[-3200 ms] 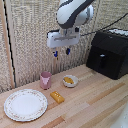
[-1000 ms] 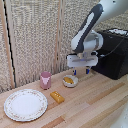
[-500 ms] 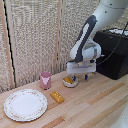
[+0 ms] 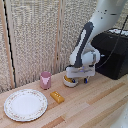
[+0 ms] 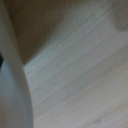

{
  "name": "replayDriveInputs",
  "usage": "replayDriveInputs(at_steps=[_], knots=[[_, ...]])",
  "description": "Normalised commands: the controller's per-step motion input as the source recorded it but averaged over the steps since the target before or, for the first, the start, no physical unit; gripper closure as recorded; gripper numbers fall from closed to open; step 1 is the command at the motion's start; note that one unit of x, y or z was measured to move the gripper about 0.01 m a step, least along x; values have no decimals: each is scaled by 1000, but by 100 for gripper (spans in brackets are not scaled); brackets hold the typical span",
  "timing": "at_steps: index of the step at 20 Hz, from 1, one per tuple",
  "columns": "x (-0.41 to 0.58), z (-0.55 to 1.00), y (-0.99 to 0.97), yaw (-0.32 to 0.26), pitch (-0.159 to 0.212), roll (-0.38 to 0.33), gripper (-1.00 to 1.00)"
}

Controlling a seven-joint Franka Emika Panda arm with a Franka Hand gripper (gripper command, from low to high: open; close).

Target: Kindly move the gripper close to the hot dog bowl. Grip the bowl lightly with the gripper, taking care not to crush the hot dogs. Elevate the bowl a little, ensuring it remains flat to stop hot dogs from tumbling. Transport the gripper and bowl to the white plate, then lower it down cautiously. Relinquish the gripper, letting the bowl rest on the plate.

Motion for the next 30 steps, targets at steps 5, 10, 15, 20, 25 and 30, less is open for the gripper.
replayDriveInputs(at_steps=[5, 10, 15, 20, 25, 30], knots=[[0, 2, 0, 0, -47, 0, 100], [0, 11, 0, 12, -47, 0, 100], [0, 79, -42, 22, -87, 13, 100], [22, 578, -253, 29, -11, 159, 100], [95, 720, -373, 46, -6, 175, 100], [272, 828, -256, 47, 0, 136, 100]])
